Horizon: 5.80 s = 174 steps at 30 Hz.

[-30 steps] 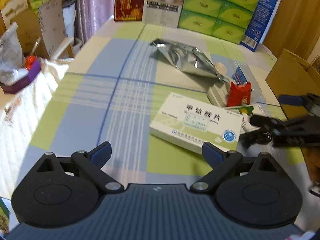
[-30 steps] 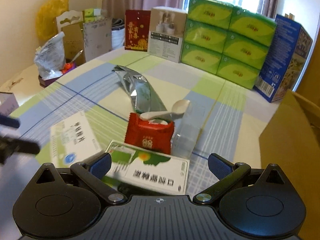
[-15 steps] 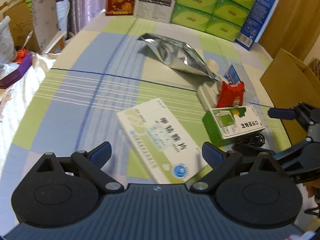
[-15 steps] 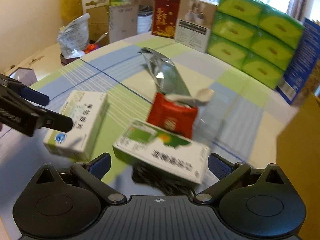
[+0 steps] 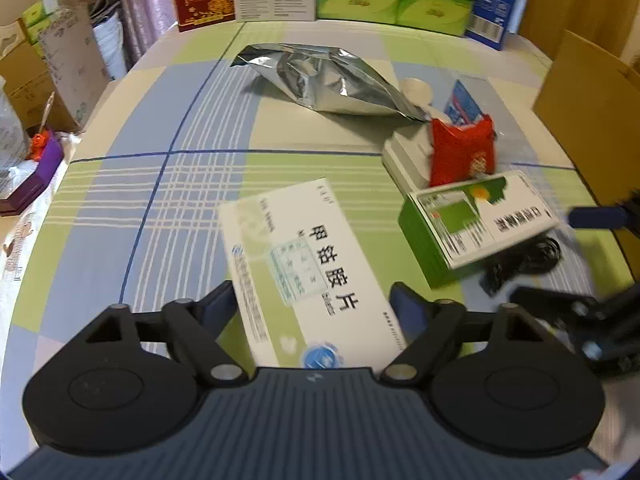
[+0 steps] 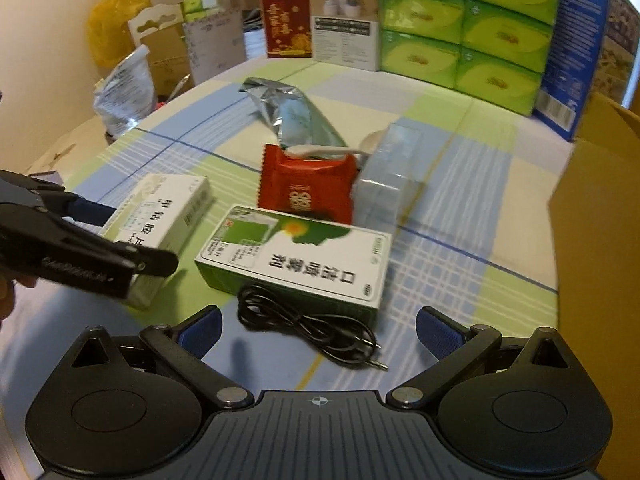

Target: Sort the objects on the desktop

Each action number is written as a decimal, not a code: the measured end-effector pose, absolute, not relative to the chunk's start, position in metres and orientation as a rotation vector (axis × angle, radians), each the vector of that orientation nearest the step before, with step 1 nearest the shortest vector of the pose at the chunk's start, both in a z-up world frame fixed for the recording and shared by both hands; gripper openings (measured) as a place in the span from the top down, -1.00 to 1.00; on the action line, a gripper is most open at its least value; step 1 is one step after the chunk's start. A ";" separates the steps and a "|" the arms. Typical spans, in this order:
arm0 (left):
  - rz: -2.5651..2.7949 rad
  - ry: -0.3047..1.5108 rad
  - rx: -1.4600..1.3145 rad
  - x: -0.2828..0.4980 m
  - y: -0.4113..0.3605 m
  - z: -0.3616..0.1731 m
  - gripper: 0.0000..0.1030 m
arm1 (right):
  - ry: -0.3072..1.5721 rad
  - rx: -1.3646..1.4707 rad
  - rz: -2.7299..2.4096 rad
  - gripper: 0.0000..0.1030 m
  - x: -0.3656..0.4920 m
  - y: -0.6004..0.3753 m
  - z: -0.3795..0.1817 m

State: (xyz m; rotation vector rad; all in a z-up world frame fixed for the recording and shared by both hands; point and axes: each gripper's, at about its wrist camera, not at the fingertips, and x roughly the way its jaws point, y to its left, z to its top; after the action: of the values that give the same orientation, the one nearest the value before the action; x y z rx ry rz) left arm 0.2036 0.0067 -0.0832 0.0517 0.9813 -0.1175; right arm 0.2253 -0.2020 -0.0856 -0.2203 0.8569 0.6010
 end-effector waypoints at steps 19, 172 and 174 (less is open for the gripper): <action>-0.253 0.974 0.093 0.129 0.005 -0.080 -0.32 | 0.941 -0.236 0.713 0.29 0.141 -0.203 -0.075; -0.284 0.740 0.137 0.122 -0.065 0.065 -0.49 | 0.529 0.070 0.345 -0.76 0.118 -0.395 0.128; -0.258 0.746 0.142 0.115 -0.043 0.063 -0.52 | 0.524 0.044 0.378 -0.83 0.113 -0.377 0.130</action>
State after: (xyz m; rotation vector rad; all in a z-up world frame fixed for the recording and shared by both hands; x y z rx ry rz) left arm 0.1149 -0.0433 0.0630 0.1420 0.7462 -0.2577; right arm 0.1127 -0.3767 0.1298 0.0443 0.5243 0.3778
